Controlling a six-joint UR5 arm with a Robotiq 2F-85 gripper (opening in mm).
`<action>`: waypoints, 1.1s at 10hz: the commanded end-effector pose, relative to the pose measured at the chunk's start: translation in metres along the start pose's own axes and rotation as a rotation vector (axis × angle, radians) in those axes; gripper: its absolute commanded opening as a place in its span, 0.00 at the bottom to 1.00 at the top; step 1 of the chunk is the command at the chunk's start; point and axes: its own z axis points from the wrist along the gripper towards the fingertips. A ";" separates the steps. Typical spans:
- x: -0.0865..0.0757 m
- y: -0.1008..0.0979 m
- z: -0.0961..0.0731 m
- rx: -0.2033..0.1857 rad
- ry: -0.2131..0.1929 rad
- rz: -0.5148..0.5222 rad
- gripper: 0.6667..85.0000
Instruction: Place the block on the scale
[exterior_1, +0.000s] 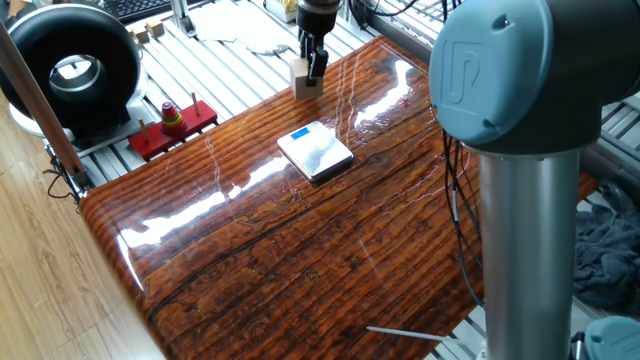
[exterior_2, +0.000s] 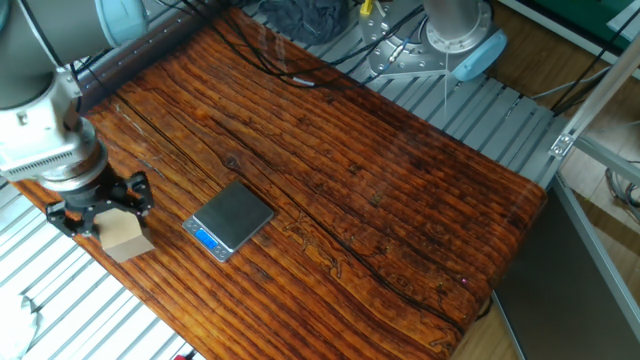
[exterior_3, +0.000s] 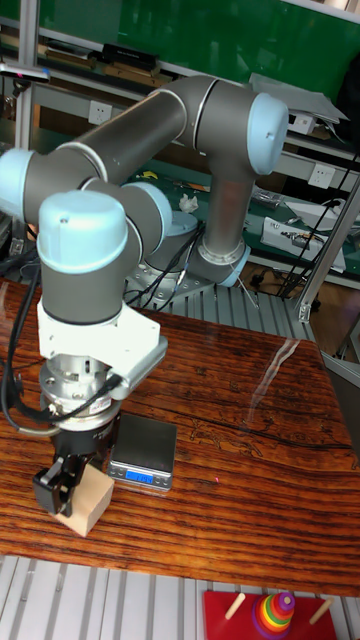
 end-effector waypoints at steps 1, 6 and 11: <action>-0.001 0.010 -0.016 0.003 0.012 0.174 0.26; -0.022 0.025 -0.017 0.016 -0.015 0.464 0.19; -0.032 0.028 -0.022 0.022 -0.021 0.845 0.06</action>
